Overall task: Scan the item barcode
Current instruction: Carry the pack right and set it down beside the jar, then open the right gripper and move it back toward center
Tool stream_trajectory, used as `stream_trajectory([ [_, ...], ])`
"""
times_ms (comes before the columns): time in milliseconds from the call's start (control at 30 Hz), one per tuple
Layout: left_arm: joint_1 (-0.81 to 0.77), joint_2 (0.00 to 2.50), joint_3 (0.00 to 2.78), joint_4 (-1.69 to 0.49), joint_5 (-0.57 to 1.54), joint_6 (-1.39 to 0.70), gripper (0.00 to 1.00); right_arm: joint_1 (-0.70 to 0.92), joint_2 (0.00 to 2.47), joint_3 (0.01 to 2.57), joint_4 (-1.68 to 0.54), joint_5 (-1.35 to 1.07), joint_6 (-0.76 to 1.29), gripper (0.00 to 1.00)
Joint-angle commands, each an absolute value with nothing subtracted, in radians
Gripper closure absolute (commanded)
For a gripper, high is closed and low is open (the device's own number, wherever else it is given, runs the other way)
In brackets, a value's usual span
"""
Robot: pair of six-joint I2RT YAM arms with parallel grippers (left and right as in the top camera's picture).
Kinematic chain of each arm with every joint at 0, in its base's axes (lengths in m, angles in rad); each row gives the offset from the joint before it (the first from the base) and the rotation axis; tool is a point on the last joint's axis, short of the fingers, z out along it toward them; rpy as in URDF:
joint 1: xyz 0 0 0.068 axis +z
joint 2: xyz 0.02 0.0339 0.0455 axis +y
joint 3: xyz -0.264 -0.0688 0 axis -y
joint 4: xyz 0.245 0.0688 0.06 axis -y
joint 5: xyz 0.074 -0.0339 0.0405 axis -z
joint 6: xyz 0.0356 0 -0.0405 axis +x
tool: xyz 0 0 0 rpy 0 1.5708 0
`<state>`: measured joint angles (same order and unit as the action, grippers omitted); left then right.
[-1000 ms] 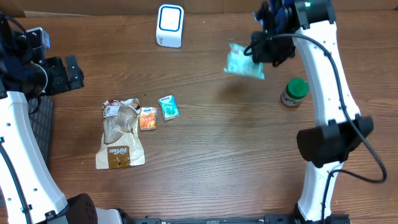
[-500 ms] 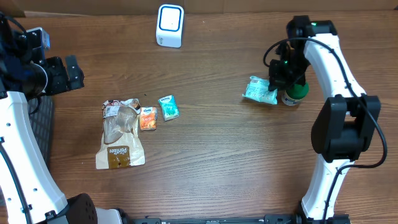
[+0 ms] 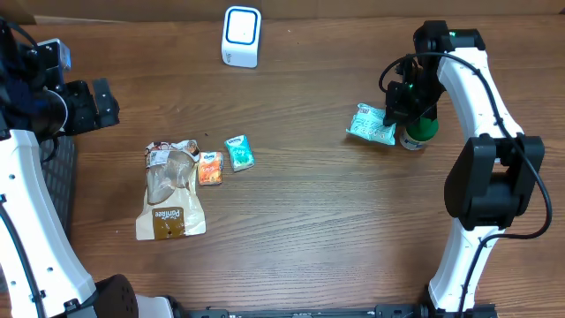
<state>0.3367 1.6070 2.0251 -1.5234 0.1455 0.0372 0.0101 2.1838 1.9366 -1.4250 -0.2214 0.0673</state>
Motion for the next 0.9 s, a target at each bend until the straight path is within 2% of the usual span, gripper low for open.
stream_trajectory([
  [0, 0.345, 1.610, 2.037, -1.522, 0.149, 0.060, 0.00, 0.013, 2.166, 1.938, -1.421, -0.237, 0.067, 0.96],
  [467, 0.345, 1.610, 2.037, -1.522, 0.149, 0.060, 0.00, 0.013, 2.166, 1.938, -1.422, -0.228, 0.067, 0.96],
  [500, 0.345, 1.610, 2.037, -1.522, 0.149, 0.060, 0.00, 0.013, 2.166, 1.938, -1.422, -0.217, 0.067, 0.92],
  [533, 0.345, 1.610, 2.037, -1.522, 0.149, 0.060, 0.00, 0.013, 2.166, 1.938, -1.422, -0.207, 0.067, 0.80],
  [567, 0.345, 1.610, 2.037, -1.522, 0.149, 0.060, 0.00, 0.013, 2.166, 1.938, -1.423, -0.202, 0.067, 0.74],
  [767, 0.345, 1.610, 2.037, -1.522, 0.149, 0.060, 0.00, 0.012, 2.165, 1.970, -1.456, -0.200, 0.067, 0.64],
  [867, 0.345, 1.610, 2.037, -1.522, 0.149, 0.060, 0.00, 0.015, 2.161, 2.051, -1.527, -0.216, 0.065, 0.63],
])
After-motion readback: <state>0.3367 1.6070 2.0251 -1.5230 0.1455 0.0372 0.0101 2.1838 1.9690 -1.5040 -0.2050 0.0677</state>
